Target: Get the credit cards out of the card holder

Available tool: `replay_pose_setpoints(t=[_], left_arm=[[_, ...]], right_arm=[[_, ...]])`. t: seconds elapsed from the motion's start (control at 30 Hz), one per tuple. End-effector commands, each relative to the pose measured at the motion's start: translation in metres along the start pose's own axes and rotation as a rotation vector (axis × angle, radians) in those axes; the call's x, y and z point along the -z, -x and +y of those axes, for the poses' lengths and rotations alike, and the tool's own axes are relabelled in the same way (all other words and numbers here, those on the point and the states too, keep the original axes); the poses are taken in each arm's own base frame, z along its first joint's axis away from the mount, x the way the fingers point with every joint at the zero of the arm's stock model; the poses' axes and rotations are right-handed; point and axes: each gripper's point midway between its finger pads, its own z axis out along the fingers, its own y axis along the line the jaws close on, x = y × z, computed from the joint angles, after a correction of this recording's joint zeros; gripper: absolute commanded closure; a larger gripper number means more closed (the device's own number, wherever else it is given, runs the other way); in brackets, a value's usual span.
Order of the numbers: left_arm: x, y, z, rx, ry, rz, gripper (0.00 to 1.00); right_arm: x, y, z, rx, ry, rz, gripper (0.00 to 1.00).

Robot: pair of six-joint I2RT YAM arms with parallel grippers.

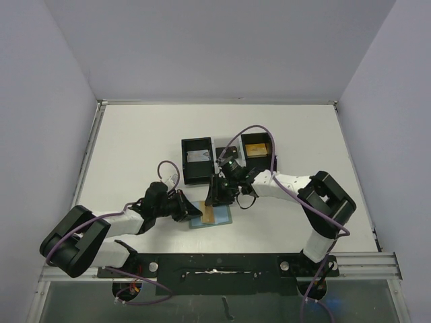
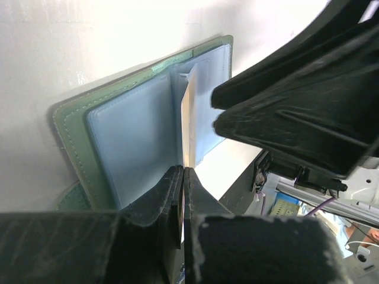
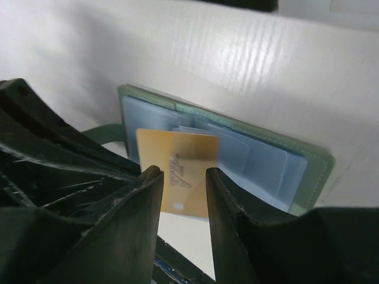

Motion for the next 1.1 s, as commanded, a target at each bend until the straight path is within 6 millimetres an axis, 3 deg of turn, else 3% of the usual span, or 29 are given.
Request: replay_pose_setpoints(t=[0.0, 0.4, 0.6, 0.8, 1.07], left_arm=[[0.0, 0.015, -0.027, -0.034, -0.093, -0.045, 1.0], [-0.009, 0.01, -0.037, 0.006, -0.168, -0.005, 0.86], [-0.008, 0.011, -0.034, 0.011, -0.147, -0.027, 1.0], [0.003, 0.019, -0.023, -0.013, -0.051, -0.085, 1.0], [0.025, 0.028, -0.025, -0.045, -0.014, -0.155, 1.0]], right_arm=[[-0.011, -0.014, -0.013, -0.042, -0.029, 0.032, 0.64], [-0.019, -0.022, -0.022, -0.073, -0.02, 0.048, 0.67], [-0.017, -0.021, -0.028, -0.081, -0.048, 0.038, 0.67], [-0.005, -0.011, -0.044, -0.064, -0.159, -0.008, 0.67], [0.012, 0.002, -0.038, -0.026, -0.176, -0.059, 0.67]])
